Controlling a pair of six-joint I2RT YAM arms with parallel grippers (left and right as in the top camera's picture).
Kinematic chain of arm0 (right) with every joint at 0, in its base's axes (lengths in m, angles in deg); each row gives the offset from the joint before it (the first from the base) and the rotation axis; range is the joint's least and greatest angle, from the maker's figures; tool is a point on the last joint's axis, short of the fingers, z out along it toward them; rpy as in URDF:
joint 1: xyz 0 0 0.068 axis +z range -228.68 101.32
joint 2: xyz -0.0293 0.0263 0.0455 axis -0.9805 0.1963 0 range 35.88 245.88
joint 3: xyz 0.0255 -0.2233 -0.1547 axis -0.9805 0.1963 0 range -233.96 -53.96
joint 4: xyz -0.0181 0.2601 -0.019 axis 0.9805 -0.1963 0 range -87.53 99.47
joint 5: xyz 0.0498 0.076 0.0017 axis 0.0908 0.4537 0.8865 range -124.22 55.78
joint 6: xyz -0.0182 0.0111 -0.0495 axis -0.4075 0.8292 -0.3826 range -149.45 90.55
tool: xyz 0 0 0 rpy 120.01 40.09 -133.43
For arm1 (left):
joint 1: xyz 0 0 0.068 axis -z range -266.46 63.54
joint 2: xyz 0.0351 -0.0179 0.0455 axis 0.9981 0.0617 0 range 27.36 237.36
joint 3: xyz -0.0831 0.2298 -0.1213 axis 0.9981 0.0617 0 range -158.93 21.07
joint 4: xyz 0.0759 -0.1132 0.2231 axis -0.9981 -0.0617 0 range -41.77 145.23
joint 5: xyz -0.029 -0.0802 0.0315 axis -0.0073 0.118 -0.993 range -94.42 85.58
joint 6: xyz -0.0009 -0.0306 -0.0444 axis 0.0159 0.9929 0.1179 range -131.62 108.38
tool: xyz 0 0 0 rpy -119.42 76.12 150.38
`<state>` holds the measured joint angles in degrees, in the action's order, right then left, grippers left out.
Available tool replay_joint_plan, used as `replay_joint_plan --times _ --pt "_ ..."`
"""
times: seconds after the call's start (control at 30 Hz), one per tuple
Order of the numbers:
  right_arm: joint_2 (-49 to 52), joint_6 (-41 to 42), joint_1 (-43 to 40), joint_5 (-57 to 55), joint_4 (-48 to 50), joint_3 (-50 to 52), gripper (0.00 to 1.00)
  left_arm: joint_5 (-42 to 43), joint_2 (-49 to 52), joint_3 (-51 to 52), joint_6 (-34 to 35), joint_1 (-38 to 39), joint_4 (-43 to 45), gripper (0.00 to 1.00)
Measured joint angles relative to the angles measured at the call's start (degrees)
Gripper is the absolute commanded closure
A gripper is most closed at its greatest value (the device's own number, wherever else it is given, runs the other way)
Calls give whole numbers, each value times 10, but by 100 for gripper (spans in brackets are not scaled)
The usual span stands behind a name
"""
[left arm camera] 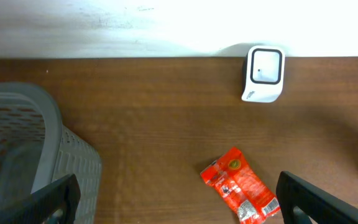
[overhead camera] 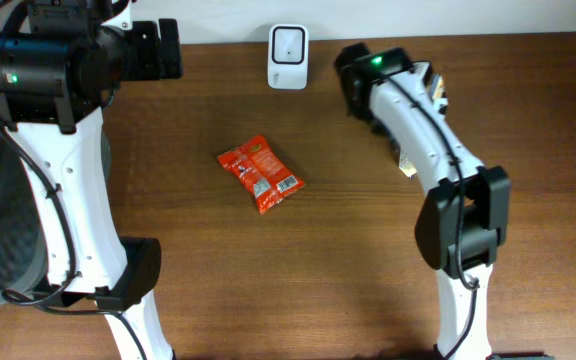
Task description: Scan the item barcode
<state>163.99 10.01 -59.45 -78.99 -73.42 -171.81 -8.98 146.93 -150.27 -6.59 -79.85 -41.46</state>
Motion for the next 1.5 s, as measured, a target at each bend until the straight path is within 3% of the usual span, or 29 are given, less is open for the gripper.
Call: replay_joint_plan --times 0.03,0.1,0.17,0.23,0.37,0.5,0.63,0.67,0.7,0.73,0.83,0.97,1.17,1.2,1.23,1.27,1.3,1.5 --pt "0 2 18 5 16 8 79 0 0 0 0 0 0 1" --pt "0 7 68 57 45 17 45 0 0 0 0 0 0 1" --pt "1 6 114 133 76 20 41 0 0 0 0 0 0 1" --pt "1 8 133 192 78 18 5 0 0 0 0 0 0 1" --pt "1 9 69 264 35 -50 1 0 0 0 0 0 0 1" --pt "4 11 -64 411 114 -31 1 0 0 0 0 0 0 1" --pt "27 116 -80 480 162 47 0 0 0 0 0 0 0 1" --pt "29 136 -80 487 172 61 3 0 0 0 0 0 0 1" --pt "31 165 -80 497 199 86 20 0 0 0 0 0 0 1" --pt "32 181 -80 505 224 106 31 0 0 0 0 0 0 1" --pt "18 203 -83 516 293 155 96 0 0 0 0 0 0 1" --pt "17 142 -84 589 358 163 96 0 0 0 0 0 0 1" --pt "17 47 -97 653 332 168 96 0 0 0 0 0 0 1" --pt "16 30 -106 656 306 167 83 0 0 0 0 0 0 1" --pt "14 20 -112 654 280 162 57 0 0 0 0 0 0 1" --pt "8 16 -119 648 252 141 5 0 0 0 0 0 0 1" --pt "4 9 -120 645 252 130 1 0 0 0 0 0 0 1" --pt "-13 23 -66 534 275 102 2 0 0 0 0 0 0 1"
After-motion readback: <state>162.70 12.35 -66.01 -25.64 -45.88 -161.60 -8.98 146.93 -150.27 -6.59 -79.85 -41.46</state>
